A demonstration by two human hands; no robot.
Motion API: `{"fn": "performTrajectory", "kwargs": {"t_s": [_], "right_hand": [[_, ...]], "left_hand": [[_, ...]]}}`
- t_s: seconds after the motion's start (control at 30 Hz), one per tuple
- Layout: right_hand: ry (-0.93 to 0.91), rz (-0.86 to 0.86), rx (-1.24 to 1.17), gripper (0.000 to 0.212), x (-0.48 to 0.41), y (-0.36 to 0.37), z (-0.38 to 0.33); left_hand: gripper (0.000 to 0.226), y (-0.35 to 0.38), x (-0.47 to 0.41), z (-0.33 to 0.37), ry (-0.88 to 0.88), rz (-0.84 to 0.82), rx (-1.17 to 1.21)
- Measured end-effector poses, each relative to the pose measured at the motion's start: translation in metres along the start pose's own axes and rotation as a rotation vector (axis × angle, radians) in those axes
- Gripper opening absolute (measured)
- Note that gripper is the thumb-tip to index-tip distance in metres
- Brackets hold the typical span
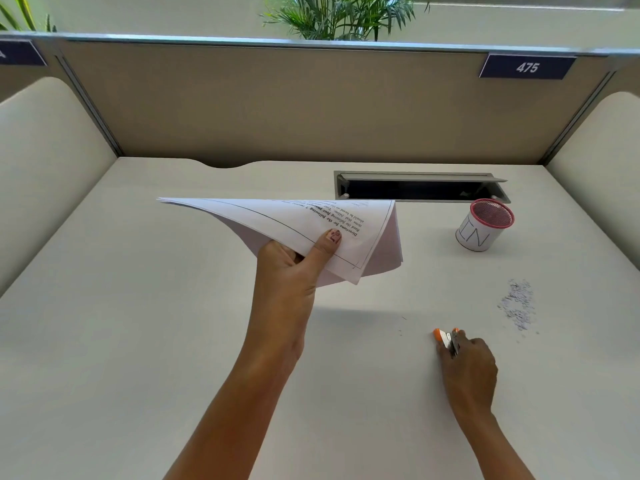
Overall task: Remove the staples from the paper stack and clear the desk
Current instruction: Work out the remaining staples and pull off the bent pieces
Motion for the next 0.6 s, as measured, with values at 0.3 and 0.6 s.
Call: {"fn": "performTrajectory", "kwargs": {"t_s": [0.3, 0.6], "right_hand": [[-0.399, 0.21, -0.373, 0.036, 0.012, -0.044, -0.082], [-1.057, 0.181, -0.736, 0.035, 0.045, -0.125, -0.228]], "left_hand": [[0.016, 0.006, 0.002, 0.003, -0.054, -0.1, 0.128], [0.015, 0.005, 0.007, 0.012, -0.108, -0.187, 0.16]]}}
Point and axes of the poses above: each hand's wrist, its own x-axis away from the middle knuckle, its own y-axis out of the palm, z = x × y, the point moved 5 cm from there along -x, towards the middle knuckle, and after that the axes turned 15 degrees about -x, right-handed, at the moved point
